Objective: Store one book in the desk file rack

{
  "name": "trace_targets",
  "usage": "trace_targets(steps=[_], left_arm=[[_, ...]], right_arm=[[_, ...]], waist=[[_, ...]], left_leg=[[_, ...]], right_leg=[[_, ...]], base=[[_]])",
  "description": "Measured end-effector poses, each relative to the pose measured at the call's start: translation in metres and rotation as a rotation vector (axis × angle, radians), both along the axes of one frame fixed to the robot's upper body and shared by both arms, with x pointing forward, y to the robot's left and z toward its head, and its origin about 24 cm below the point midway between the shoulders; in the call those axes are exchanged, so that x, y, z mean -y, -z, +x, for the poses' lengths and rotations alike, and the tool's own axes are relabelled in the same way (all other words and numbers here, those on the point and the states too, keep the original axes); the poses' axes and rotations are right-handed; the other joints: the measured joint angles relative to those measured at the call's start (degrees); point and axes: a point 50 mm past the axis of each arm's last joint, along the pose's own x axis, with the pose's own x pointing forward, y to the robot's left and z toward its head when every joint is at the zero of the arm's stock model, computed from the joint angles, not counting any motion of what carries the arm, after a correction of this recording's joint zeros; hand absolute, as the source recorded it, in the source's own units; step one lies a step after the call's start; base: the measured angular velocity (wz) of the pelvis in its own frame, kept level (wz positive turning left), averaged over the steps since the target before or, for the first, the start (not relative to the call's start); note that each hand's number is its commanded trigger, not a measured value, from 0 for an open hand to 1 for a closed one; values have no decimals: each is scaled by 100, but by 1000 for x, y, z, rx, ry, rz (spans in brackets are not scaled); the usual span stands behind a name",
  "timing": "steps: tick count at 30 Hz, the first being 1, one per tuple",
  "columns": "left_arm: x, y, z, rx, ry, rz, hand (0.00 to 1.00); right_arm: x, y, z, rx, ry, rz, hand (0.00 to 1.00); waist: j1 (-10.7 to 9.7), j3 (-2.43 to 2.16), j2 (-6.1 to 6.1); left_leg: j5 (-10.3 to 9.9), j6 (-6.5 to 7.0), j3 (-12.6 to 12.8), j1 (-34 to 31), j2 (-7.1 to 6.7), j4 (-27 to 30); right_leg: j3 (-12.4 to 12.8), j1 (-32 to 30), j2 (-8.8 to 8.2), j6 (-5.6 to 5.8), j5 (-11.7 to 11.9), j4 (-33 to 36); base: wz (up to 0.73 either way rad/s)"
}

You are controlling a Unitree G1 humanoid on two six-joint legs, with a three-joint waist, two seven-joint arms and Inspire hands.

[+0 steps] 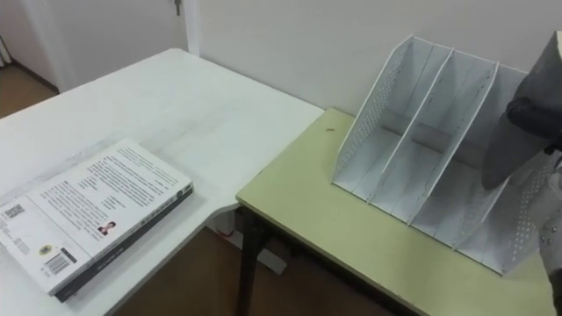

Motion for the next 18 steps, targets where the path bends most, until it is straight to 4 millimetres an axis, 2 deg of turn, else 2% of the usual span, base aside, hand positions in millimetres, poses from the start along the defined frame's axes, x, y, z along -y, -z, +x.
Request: trace_targets(steps=[1, 5, 10, 18], left_arm=[[-1, 0, -1, -5, -8, -1, 0], [-5, -1, -5, -15, -37, 4, 0], [-8, -1, -9, -27, -59, 9, 0], [-10, -1, -14, -41, -76, 11, 0]], right_arm=[[1, 0, 0, 0, 2, 2, 2], [2, 6, -1, -7, 9, 40, 0], [1, 4, 1, -9, 6, 71, 0], [-1, -7, 8, 10, -19, 77, 0]], waist=[[3, -7, 14], [3, -17, 52], [-4, 3, 146], [-52, 22, 116]], left_leg=[[0, 0, -10, -2, -3, 8], [3, 4, -65, -5, -17, 22], [9, 15, -95, 2, -31, 40], [11, 18, -93, -7, -36, 9]], right_leg=[[-15, -1, -5, 0, 0, 0], [-15, 9, -8, 0, 0, 3], [6, 34, -23, 5, -4, 17], [27, 43, -21, 9, -9, 9]], base=[[8], [4], [2], [0]])
